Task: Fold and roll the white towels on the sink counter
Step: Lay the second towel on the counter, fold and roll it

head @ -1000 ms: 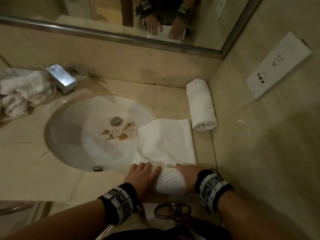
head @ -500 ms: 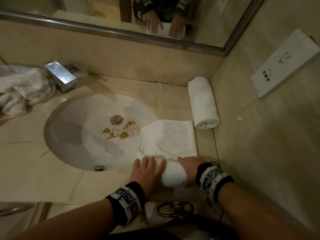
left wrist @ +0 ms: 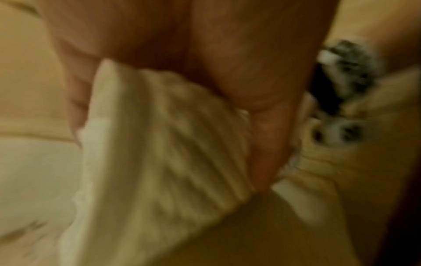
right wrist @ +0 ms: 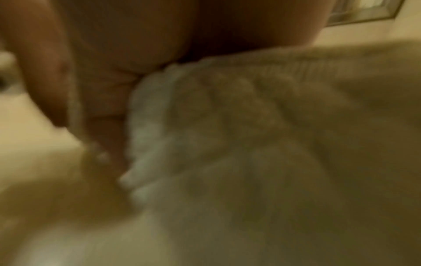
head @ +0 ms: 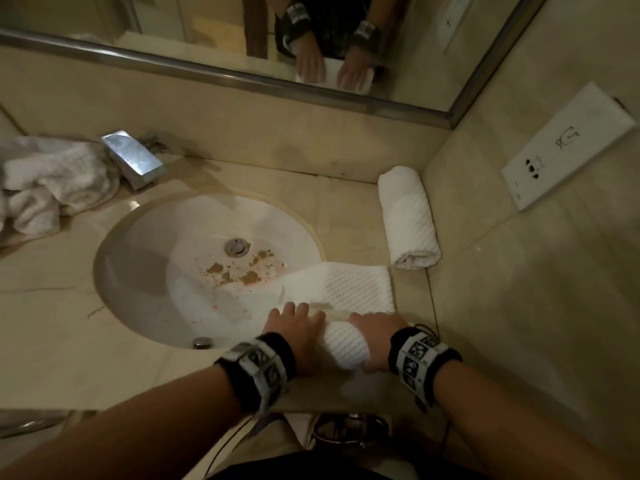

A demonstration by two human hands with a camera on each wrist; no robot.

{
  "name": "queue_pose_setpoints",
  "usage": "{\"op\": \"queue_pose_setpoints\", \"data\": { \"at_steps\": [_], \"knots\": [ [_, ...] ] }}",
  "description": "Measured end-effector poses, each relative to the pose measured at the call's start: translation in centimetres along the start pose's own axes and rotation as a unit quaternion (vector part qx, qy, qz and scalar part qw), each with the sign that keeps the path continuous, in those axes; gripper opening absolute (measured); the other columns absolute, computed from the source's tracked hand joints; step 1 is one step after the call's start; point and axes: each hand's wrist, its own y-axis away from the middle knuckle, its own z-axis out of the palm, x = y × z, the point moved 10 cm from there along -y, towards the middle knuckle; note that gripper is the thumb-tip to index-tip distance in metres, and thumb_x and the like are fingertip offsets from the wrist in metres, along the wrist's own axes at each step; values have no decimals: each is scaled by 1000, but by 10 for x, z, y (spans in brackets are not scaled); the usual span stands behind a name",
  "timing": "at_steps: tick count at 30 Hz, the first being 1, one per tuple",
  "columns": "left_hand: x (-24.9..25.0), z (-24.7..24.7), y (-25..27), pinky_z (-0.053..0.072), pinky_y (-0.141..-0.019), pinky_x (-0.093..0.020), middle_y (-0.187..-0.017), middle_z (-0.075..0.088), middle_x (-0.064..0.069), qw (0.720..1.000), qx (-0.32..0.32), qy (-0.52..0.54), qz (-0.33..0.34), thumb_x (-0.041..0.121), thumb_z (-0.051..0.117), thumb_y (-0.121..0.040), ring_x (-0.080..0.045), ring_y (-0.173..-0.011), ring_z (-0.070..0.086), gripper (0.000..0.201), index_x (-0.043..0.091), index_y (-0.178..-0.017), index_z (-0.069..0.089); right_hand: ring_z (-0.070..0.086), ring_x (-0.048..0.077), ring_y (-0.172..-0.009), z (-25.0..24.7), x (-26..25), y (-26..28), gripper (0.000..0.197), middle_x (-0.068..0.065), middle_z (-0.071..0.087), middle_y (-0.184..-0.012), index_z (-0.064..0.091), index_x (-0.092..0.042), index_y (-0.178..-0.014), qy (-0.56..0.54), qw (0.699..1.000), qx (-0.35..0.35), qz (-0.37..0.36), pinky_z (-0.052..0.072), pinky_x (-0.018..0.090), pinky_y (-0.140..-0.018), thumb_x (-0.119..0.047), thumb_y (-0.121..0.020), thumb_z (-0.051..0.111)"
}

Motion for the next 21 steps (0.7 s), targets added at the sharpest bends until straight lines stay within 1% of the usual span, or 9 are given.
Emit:
{"op": "queue_pose_setpoints", "data": {
  "at_steps": [2,5,7,10,12,14,17,19,21],
  "knots": [
    [8,3,15,34,-102,-49,-136,40,-10,997,62,-40,4,47,59,-82,-32,-120,40,71,27,-139,22,53,22,-115,7,4,-4,89,0,54,-130,33,-31,-137,-34,996,-80,2,46,41,-98,-44,-62,80],
    [16,10,17,37,-98,-46,-132,45,-9,999,28,-25,36,46,68,-76,-31,-117,44,75,27,-136,27,47,23,-125,17,4,0,103,-1,47,-142,25,-34,-145,-27,989,-147,-12,41,41,-104,-42,-61,84],
    [12,7,8,40,-98,-40,-132,49,-5,997,-24,54,40,51,73,-69,-27,-118,48,79,29,-134,34,45,24,-127,14,5,2,107,-1,43,-143,20,-32,-147,-8,992,-127,-7,40,43,-106,-44,-62,84],
    [4,14,-2,39,-101,-34,-139,48,-4,975,-173,138,24,45,77,-71,-24,-125,47,83,25,-139,35,40,28,-128,9,11,3,112,3,40,-140,20,-32,-142,21,997,-68,21,37,50,-105,-56,-54,84],
    [3,17,-5,39,-101,-33,-138,50,-5,965,-211,155,25,42,78,-73,-23,-124,48,79,21,-138,39,36,31,-130,12,9,4,114,5,37,-141,18,-30,-143,47,998,-41,23,30,51,-107,-58,-54,82],
    [6,13,-2,43,-99,-35,-134,52,-4,977,-164,136,31,46,77,-71,-24,-119,51,79,23,-136,39,42,30,-125,12,4,5,105,5,44,-135,23,-29,-139,49,999,-20,12,32,49,-105,-58,-56,81],
    [13,13,13,35,-102,-44,-136,39,-6,999,-13,-15,44,57,68,-70,-28,-121,41,92,30,-142,18,47,27,-125,18,6,4,114,4,46,-139,20,-27,-143,3,996,-84,10,40,46,-104,-59,-53,81],
    [22,24,24,32,-101,-46,-137,34,-11,995,11,-87,48,50,65,-75,-31,-120,37,95,28,-146,5,43,25,-131,23,7,5,124,2,38,-149,16,-36,-145,1,992,-126,-2,40,45,-106,-69,-43,79],
    [18,25,22,35,-100,-46,-135,38,-11,996,6,-72,48,44,66,-76,-31,-118,39,91,29,-144,8,43,26,-132,22,10,4,126,1,36,-151,16,-37,-144,18,991,-130,-1,40,47,-106,-73,-40,76]
  ]
}}
